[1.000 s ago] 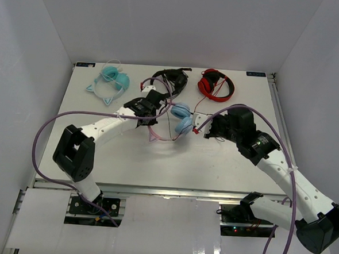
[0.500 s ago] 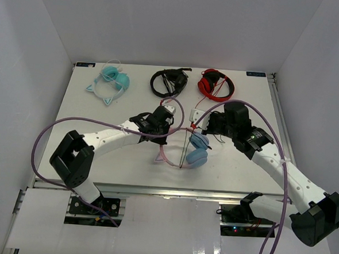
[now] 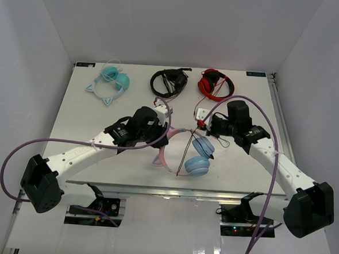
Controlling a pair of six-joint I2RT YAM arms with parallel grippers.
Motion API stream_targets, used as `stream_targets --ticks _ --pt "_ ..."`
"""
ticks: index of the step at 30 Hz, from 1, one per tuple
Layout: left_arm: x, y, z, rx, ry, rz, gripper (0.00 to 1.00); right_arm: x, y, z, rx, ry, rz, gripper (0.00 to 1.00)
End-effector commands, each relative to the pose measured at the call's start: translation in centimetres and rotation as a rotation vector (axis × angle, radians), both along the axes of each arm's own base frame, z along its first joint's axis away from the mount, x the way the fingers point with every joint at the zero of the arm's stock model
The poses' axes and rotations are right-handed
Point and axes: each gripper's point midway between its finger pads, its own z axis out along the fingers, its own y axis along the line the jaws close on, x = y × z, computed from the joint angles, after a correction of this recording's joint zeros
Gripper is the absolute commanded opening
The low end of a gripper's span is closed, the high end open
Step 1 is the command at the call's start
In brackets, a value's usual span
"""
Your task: Wrap the headphones
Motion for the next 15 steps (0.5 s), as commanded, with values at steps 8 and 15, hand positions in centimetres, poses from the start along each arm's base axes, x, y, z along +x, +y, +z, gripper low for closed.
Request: stream_targets --ticks 8,15 --pt "0.7 -0.5 7.2 -0.136 -0.14 0.024 0.0 -3.4 1.8 1.1 0.242 0.21 0.151 0.09" --pt "1.7 -0.1 10.7 -0.144 -0.202 0.059 0.0 -5.4 2.3 0.8 0.344 0.328 0.22 0.17"
